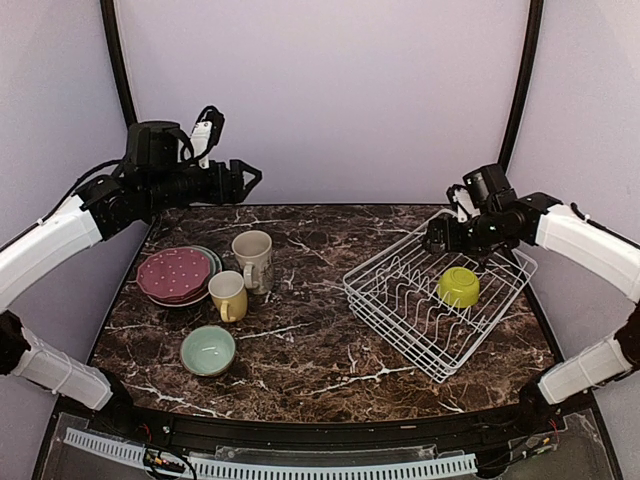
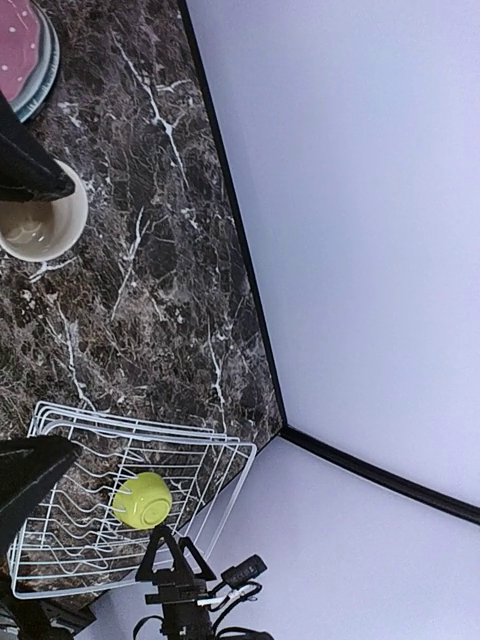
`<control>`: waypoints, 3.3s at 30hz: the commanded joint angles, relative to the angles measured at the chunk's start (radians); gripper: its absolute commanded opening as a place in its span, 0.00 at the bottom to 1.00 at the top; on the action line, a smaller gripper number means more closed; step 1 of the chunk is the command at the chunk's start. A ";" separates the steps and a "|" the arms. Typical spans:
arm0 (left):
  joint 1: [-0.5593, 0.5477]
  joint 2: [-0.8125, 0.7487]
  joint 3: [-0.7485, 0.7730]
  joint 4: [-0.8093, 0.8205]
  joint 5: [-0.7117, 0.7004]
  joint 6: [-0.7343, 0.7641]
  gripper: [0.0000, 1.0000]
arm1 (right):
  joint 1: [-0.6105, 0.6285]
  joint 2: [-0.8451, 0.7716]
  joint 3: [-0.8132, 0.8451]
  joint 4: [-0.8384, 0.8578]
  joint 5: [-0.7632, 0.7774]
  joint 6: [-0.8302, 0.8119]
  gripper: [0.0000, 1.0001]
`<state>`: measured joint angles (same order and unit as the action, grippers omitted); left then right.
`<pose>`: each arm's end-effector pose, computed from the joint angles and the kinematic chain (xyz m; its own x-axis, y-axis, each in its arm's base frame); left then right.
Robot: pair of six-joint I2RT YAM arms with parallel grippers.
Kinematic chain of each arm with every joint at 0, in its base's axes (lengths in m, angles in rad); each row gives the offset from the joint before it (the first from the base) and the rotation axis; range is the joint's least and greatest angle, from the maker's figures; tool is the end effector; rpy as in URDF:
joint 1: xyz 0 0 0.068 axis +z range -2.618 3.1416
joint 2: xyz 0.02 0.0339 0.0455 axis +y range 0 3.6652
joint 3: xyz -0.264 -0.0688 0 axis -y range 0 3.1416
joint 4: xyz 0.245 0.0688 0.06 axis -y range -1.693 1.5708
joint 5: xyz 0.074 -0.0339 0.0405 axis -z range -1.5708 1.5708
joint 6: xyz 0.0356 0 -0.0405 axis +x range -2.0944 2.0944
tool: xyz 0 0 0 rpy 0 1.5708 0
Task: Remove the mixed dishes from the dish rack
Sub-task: Grab the bowl from the dish rack.
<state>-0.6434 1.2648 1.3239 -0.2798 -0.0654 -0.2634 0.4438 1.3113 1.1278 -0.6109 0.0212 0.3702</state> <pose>0.2321 -0.1711 0.4156 -0.3117 -0.0910 -0.9458 0.4831 0.8419 -0.2402 0.2540 0.1199 0.3048 -0.7511 0.0434 -0.6587 -0.1546 0.9585 0.2394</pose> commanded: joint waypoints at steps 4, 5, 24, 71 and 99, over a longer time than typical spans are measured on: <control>0.004 0.075 -0.027 0.060 0.106 0.102 0.80 | -0.034 0.121 0.080 -0.186 0.155 0.017 0.99; 0.004 0.080 -0.040 0.055 0.113 0.106 0.80 | -0.053 0.138 0.082 -0.193 0.147 0.023 0.99; 0.004 0.071 -0.078 0.045 0.166 0.098 0.80 | -0.135 0.320 0.032 -0.159 0.133 0.052 0.79; 0.004 0.137 -0.080 0.047 0.224 0.050 0.80 | -0.483 0.177 -0.190 0.254 -0.288 0.485 0.99; 0.004 0.171 -0.078 0.045 0.235 0.044 0.80 | -0.487 0.228 -0.256 0.468 -0.190 0.601 0.99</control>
<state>-0.6434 1.4368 1.2591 -0.2337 0.1516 -0.2142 -0.0372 1.6020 0.9066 -0.1658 -0.2516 0.9310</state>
